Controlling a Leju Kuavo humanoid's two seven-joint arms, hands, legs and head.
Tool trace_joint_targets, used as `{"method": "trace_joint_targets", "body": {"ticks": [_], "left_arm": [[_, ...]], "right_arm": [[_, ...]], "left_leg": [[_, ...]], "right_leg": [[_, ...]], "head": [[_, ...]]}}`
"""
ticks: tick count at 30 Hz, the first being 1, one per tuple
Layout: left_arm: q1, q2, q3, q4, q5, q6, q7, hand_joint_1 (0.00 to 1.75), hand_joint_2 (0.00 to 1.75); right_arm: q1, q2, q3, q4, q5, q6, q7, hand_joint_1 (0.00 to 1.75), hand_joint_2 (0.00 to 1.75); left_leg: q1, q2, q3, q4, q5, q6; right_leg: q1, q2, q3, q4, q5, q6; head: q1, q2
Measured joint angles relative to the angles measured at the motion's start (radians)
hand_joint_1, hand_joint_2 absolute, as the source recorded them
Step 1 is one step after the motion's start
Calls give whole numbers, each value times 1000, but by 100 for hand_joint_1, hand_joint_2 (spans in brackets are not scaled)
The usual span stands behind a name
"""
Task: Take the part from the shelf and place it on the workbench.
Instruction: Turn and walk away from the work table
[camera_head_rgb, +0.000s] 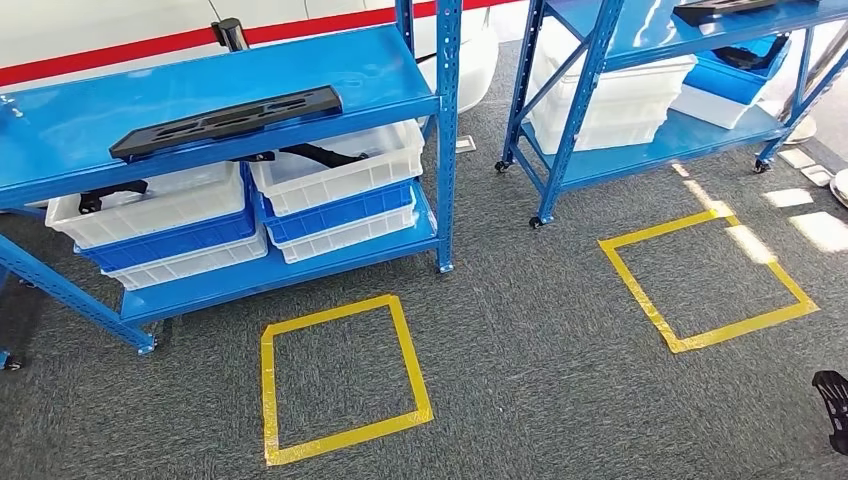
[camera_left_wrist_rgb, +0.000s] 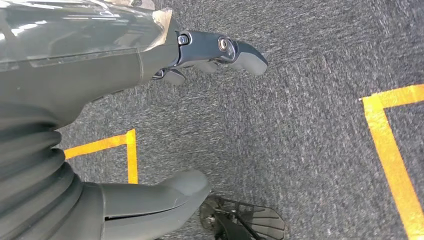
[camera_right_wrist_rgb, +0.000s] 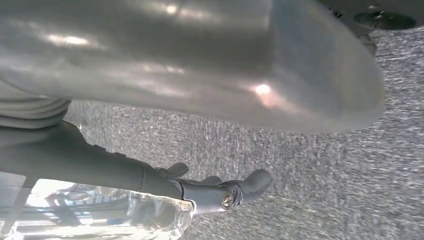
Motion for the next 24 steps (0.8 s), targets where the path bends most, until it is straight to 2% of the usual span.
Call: {"method": "trace_joint_targets", "body": {"ticks": [1, 2, 4, 5, 6, 7, 8, 9, 10, 11, 12, 13, 15, 16, 17, 18, 20, 22, 24], "left_arm": [[-3, 1, 0, 0, 0, 1, 0, 0, 175], [-6, 1, 0, 0, 0, 2, 0, 0, 175], [-10, 2, 0, -1, 0, 6, 2, 0, 175], [-10, 2, 0, 0, -1, 7, 2, 0, 175], [-10, 1, 0, 0, -1, 8, 3, 0, 175], [-10, 1, 0, 0, -3, 6, 3, 0, 175], [-12, 1, 0, 0, -4, 4, 3, 0, 175], [-13, 1, 0, 0, -6, 2, 3, 0, 175], [-14, 1, 0, 0, -6, 0, 2, 0, 175], [-13, 1, 0, 0, -7, -1, 2, 0, 175], [-12, 1, 0, 0, -7, -1, 2, 0, 175], [-12, 1, 0, 0, -7, -2, 2, 0, 175], [-11, 1, 0, 0, -7, -2, 2, 0, 175], [-12, 1, 0, 0, -7, -2, 2, 0, 175], [-12, 2, 0, 0, -7, -2, 2, 0, 175], [-12, 2, 0, 0, -7, -2, 2, 0, 175], [-10, 4, 0, 0, -7, -2, 3, 0, 175], [-9, 6, 0, 0, -7, -1, 5, 0, 175], [-11, 7, 0, 0, -8, -1, 6, 0, 175]], "right_arm": [[0, 1, 0, 0, 0, 0, 0, 0, 0], [0, 1, 0, 0, 0, 0, 0, 0, 0], [-2, 2, 0, 0, 0, 0, 0, 0, 0], [-4, 1, 0, 0, 0, 0, -1, 0, 0], [-4, 1, 0, 1, 0, -1, -2, 0, 0], [-5, 1, 0, 2, 0, -2, -3, 0, 0], [-4, 0, 0, 3, 0, -3, -4, 0, 0], [-4, 0, 0, 5, 0, -4, -4, 0, 0], [-3, -1, 0, 6, -1, -5, -4, 0, 0], [-3, -2, 0, 8, -1, -6, -4, 0, 0], [-3, -4, 0, 9, -1, -6, -4, 0, 0], [-3, -5, 0, 9, -1, -7, -4, 0, 0], [-3, -7, 0, 10, -1, -8, -4, 0, 0], [-4, -7, 0, 11, -1, -9, -4, 0, 0], [-5, -7, 0, 13, -1, -9, -4, 0, 0], [-5, -7, 0, 14, -1, -11, -4, 0, 0], [-5, -6, 0, 17, -1, -13, -4, 0, 0], [-5, -4, 0, 18, -1, -16, -4, 0, 0], [-3, -3, 0, 19, -1, -18, -3, 0, 0]], "left_leg": [[-5, 16, 25, -49, 14, 6], [-11, 27, 36, -74, 16, 12], [-16, 10, 38, -82, 14, 19], [-15, -1, 43, -91, 18, 24], [-12, -12, 49, -101, 23, 30], [-8, -22, 55, -111, 29, 35], [-4, -32, 59, -116, 33, 38], [-3, -44, 59, -118, 34, 41], [-3, -55, 59, -118, 34, 42], [-3, -68, 59, -117, 34, 42], [-3, -80, 60, -117, 33, 41], [-3, -93, 62, -116, 32, 40], [-4, -116, 63, -111, 28, 34], [-6, -126, 62, -106, 24, 28], [-7, -133, 61, -102, 21, 23], [-9, -138, 59, -98, 18, 18], [-6, -141, 56, -94, 14, 9], [-2, -109, 38, -54, -13, -1], [0, -67, -17, 57, -75, -11]], "right_leg": [[2, -6, 3, 0, -3, 4], [4, -13, 6, -1, -6, 9], [7, -31, 14, -9, -9, 20], [7, -32, 17, -9, -12, 25], [8, -20, 15, 4, -22, 28], [9, -1, 1, 37, -39, 26], [7, 25, -26, 93, -64, 22], [7, 44, -63, 163, -93, 18], [6, 54, -101, 230, -115, 17], [5, 58, -129, 272, -123, 22], [5, 60, -140, 278, -114, 30], [4, 62, -130, 241, -88, 41], [-3, 84, -76, 99, -17, 60], [-5, 97, -54, 40, 10, 61], [-7, 106, -41, 5, 25, 55], [-6, 109, -36, -7, 30, 47], [-8, 96, -30, -7, 35, 29], [-11, 82, -26, -9, 36, 16], [-10, 64, -25, -10, 34, 7]], "head": [[0, 0], [1, 0], [0, 0], [1, 0], [2, 0], [5, 0], [7, 0], [9, 0], [10, 0], [10, 0], [10, 0], [11, 0], [11, 0], [12, 0], [11, 0], [12, 0], [10, 0], [6, 0], [1, 0]]}}
